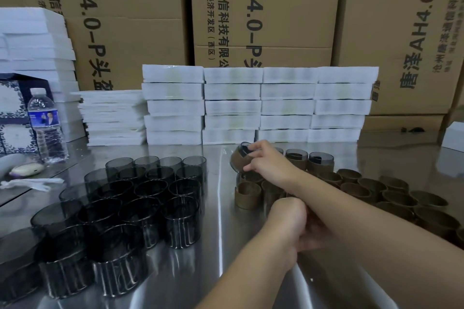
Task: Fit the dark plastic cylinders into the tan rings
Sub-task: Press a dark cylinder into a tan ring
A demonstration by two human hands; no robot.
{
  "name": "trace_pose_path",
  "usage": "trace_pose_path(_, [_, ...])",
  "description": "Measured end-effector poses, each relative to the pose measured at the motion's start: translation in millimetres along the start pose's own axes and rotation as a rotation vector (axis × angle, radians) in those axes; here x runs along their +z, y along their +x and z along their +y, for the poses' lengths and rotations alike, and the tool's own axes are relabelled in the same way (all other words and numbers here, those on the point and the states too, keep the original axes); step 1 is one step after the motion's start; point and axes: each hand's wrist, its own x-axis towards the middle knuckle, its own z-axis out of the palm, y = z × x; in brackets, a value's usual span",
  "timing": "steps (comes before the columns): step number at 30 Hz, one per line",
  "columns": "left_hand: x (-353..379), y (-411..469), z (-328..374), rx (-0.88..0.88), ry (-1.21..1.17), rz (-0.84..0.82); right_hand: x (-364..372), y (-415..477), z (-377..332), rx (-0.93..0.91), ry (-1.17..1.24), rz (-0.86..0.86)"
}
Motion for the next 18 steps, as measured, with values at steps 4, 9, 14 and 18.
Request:
trace_pose_path(4, [-1.4,4.8,2.0,0.02,-0.129,0.127,12.6,8.1,-1.6,-0.018,-0.048,-0.074])
trace_pose_path(9, [-9.3,8.0,3.0,0.013,-0.264,0.199,25.1,15.3,-0.3,0.01,-0.165,-0.149])
trace_pose_path(14, [-14.3,11.1,4.9,0.029,-0.373,0.203,27.2,15.7,-5.3,0.031,-0.309,-0.201])
trace_pose_path(18, [-15.6,13.5,3.2,0.04,-0.379,0.162,27.4,9.3,-13.0,-0.051,-0.453,-0.221])
